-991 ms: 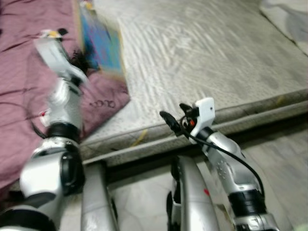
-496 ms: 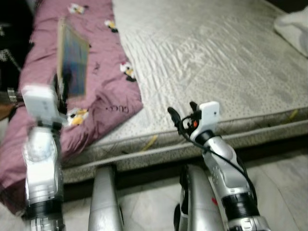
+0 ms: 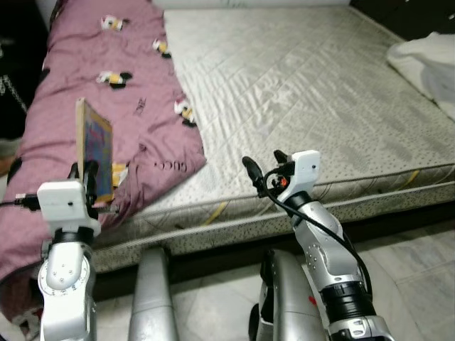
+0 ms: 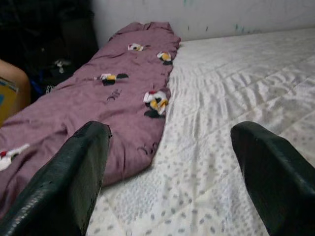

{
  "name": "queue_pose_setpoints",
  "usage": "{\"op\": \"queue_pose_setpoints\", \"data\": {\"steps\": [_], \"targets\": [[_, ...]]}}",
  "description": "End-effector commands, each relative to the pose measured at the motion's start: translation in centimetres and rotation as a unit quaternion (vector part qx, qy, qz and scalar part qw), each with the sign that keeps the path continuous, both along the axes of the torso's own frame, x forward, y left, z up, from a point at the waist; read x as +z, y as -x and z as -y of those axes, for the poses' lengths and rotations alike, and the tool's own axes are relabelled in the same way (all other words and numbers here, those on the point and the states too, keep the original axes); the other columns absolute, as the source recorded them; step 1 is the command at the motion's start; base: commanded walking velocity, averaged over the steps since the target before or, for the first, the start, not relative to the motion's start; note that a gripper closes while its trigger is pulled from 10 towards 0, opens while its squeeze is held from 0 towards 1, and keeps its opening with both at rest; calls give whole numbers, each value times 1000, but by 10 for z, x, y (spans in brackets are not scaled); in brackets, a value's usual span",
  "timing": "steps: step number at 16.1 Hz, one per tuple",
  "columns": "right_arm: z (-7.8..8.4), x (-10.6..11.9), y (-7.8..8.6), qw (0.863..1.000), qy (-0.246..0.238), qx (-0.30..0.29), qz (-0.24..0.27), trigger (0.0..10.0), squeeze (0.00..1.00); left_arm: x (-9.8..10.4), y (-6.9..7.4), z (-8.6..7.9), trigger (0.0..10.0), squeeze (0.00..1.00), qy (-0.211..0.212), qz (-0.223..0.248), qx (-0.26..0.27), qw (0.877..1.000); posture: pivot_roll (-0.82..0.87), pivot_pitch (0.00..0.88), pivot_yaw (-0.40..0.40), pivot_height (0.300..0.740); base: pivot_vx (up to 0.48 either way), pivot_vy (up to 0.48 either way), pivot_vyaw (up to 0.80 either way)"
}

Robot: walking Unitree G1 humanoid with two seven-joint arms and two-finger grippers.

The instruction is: Clean up the room

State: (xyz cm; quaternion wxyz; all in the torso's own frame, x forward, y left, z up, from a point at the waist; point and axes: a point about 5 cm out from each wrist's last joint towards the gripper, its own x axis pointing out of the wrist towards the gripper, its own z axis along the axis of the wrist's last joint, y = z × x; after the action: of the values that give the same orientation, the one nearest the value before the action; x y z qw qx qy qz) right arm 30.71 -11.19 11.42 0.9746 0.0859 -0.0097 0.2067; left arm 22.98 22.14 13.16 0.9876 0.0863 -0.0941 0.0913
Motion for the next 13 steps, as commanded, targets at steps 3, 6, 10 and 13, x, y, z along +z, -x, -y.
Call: {"op": "queue_pose_setpoints", "data": {"steps": [3, 6, 10, 13], "targets": [[10, 8, -4, 1000, 3, -16, 14, 10000, 0, 11, 1, 5, 10000, 0, -4, 12, -5, 1000, 39, 19, -20, 642, 0, 0, 0], [12, 4, -2, 1000, 3, -27, 10, 10000, 0, 12, -6, 14, 10000, 0, 4, 0, -5, 1000, 28, 34, -12, 677, 0, 0, 0], [12, 3, 0, 1000, 4, -27, 8, 10000, 0, 9, -11, 24, 10000, 0, 19, -16, -5, 1000, 24, 40, -21, 727, 0, 0, 0], [14, 4, -2, 1000, 8, -29, 8, 10000, 0, 9, -13, 28, 10000, 0, 13, -23, 1, 1000, 21, 43, -24, 740, 0, 0, 0]]}}
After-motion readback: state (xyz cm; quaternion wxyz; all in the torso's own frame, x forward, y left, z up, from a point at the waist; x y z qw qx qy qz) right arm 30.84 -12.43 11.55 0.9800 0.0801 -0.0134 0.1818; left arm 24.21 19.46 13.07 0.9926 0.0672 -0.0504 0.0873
